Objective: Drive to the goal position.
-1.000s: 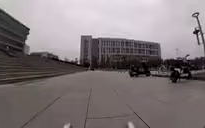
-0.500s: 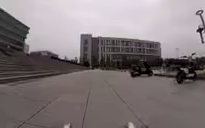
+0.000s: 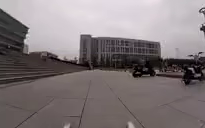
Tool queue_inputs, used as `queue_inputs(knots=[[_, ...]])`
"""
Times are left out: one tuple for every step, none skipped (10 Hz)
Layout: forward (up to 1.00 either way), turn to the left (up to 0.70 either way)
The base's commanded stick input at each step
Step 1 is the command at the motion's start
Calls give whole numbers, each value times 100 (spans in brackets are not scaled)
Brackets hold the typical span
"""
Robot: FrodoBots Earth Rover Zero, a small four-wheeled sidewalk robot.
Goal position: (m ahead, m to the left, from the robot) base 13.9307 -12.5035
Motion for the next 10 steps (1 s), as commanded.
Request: queue_inputs(knots=[[70, 0], [70, 0], [70, 0], [70, 0], [70, 0], [70, 0], [70, 0], [70, 0], [70, 0], [70, 0]])
